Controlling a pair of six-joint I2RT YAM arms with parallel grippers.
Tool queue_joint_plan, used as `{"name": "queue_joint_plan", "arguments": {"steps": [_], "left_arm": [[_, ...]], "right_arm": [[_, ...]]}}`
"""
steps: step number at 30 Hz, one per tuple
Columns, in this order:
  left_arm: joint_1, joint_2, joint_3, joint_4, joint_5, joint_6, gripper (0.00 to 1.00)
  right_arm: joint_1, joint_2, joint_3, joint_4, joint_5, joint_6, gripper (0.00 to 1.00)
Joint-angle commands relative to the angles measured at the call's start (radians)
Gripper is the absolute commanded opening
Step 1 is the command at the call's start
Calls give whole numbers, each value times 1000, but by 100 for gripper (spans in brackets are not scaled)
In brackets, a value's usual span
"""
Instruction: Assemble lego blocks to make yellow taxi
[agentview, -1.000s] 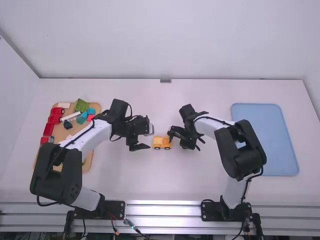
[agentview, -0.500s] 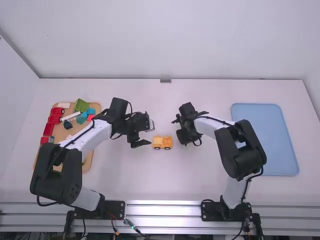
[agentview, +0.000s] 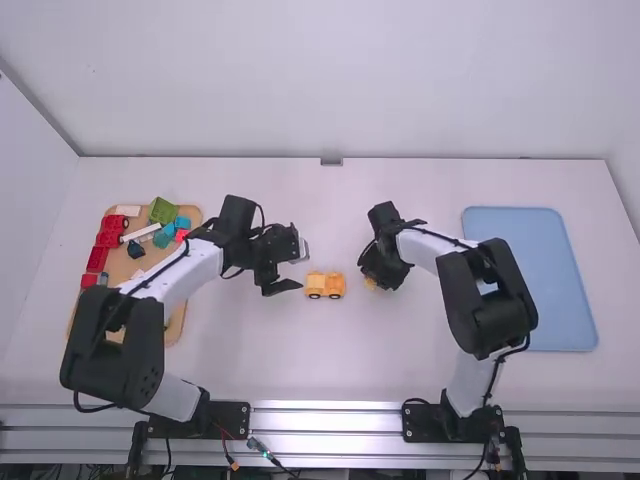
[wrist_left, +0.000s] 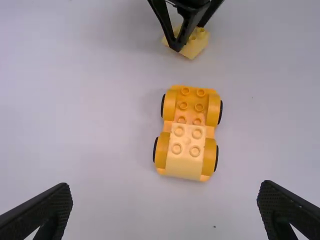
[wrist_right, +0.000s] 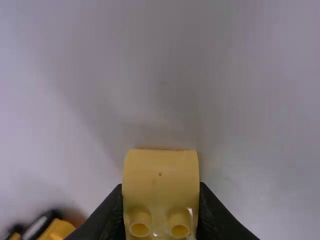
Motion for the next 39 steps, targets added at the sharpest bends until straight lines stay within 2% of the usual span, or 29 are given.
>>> {"name": "queue_joint_plan", "arguments": {"steps": [1,7,12,23,28,29,30,31,32,33,34,35,39], "left_arm": [[3,-26,-17,-6,14,-5,99],[3,-26,-17,-6,15,-2,99],[3,-26,-17,-5,15,-2,99],[3,-26,-17,-5,24,-2,99],[3,-26,-17,-5,23,-2,99],[3,-26,-17,-5,23,-2,99],[3,-26,-17,-5,23,-2,99],[3,-26,-17,-5,23,-2,99],[3,-26,-17,-5,23,-2,99],[3,-26,-17,-5,23,-2,99],[3,-26,-17,-5,23,-2,99],[3,-26,-17,-5,23,-2,99],[2,-26,-17,-3,23,-2,99]], "right_arm": [[2,10,-12,-18,9,373,0],[25,10,-12,-28,77,650,0],[48,10,-12,-74,145,782,0],[37,10,-12,-55,166,846,0],[27,10,-12,-54,146,847,7],[27,10,-12,-50,143,846,13],[27,10,-12,-49,143,846,14],[27,10,-12,-45,143,845,27],[27,10,-12,-40,143,842,56],[27,10,-12,-38,143,842,65],[34,10,-12,-36,145,842,96],[38,10,-12,-35,144,838,99],[25,8,-12,-39,143,805,99]]}}
